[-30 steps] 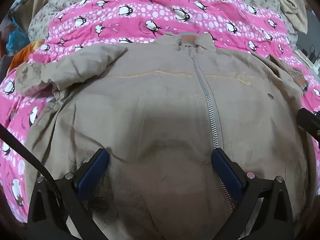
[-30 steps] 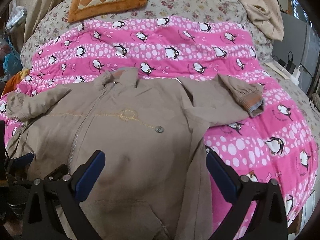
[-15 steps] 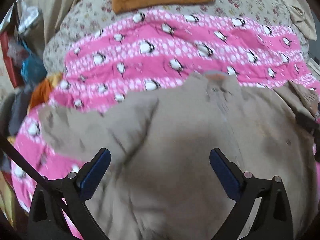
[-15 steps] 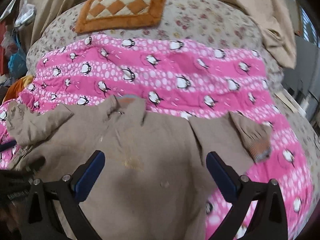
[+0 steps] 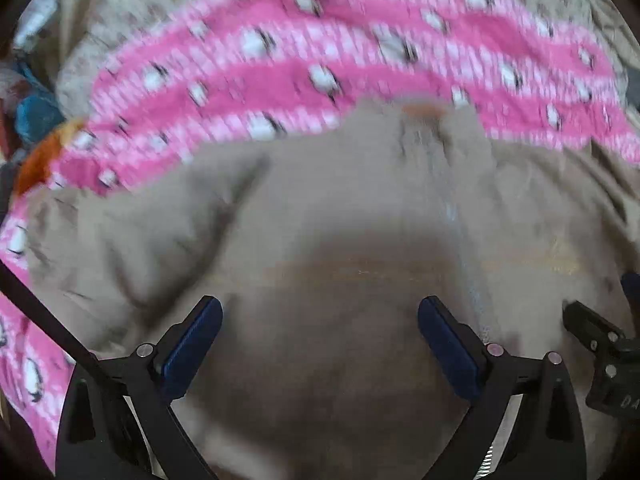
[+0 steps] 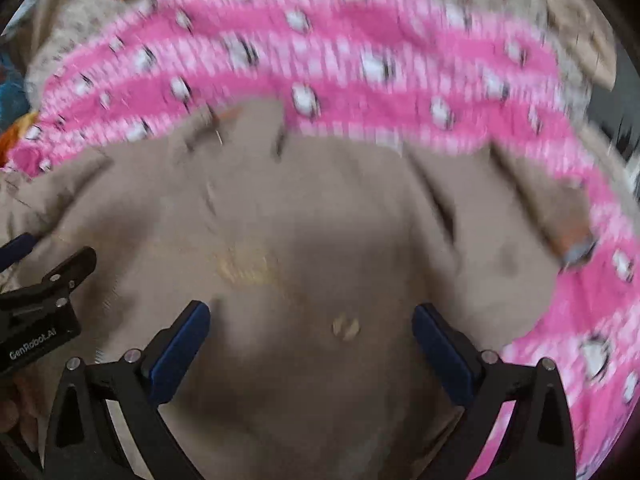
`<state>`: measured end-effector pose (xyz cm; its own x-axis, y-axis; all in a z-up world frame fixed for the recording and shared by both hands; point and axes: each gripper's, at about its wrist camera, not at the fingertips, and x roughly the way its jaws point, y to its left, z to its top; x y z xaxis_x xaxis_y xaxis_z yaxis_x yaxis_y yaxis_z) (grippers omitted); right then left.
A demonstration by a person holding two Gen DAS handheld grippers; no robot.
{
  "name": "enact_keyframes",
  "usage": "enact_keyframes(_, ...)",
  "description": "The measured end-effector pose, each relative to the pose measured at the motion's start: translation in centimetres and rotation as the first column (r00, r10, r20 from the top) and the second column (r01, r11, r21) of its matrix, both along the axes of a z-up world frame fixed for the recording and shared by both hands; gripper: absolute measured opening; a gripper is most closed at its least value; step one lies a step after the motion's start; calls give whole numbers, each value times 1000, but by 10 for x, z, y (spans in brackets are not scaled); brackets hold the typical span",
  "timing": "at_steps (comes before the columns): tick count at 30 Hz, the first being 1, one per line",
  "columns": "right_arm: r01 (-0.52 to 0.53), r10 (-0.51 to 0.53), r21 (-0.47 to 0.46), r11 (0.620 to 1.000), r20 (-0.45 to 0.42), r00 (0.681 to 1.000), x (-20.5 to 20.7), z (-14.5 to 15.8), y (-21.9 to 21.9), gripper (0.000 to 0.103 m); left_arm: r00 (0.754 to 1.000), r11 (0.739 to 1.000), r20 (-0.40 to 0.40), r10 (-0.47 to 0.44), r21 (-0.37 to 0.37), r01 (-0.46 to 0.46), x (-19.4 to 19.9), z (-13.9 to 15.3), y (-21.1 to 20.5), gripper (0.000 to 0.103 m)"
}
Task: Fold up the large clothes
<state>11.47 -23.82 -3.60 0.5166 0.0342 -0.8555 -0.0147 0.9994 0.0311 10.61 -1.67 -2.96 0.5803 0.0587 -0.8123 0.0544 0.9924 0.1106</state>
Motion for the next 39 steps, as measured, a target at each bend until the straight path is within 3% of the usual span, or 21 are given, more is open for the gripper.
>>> enact_keyframes(5, 3, -2, -8, 1000, 15, 1000, -1, -2, 1, 103, 999, 997, -20, 27, -65, -28, 3, -4, 6, 87)
enact_keyframes(16, -5, 5, -5, 1000, 46, 999, -5, 2, 0, 103, 1000, 996, -5, 28, -86, -29, 0, -6, 10, 88)
enact_keyframes(21, -42, 39, 18, 999, 149, 988, -29, 16, 8, 102, 1000, 996, -1, 28, -89, -28, -1, -6, 10, 88)
enact_keyframes(24, -97, 99, -30, 995, 46, 994, -28, -10, 21, 103, 1000, 995, 2, 29, -93, -29, -1, -6, 10, 88)
enact_keyframes(28, -91, 92, -13, 996, 75, 993, -27, -12, 18, 103, 1000, 994, 9, 29, -110, -28, -7, -2, 12, 83)
enact_keyframes(31, -89, 90, -22, 996, 83, 992, -27, -10, 19, 103, 1000, 985, 18, -18, -170, 20, -28, 14, 21, 79)
enact_keyframes(34, -88, 90, -28, 996, 85, 992, -29, -8, 21, 103, 993, 982, 112, -38, -178, 58, -50, 49, 42, 79)
enact_keyframes(37, -85, 89, -41, 995, 85, 992, -29, -8, 22, 103, 970, 976, 233, 67, -219, -15, -55, 98, 105, 79)
enact_keyframes(39, -83, 87, -50, 995, 83, 993, -29, -7, 23, 103, 952, 971, 271, 140, -224, -79, -47, 115, 146, 79)
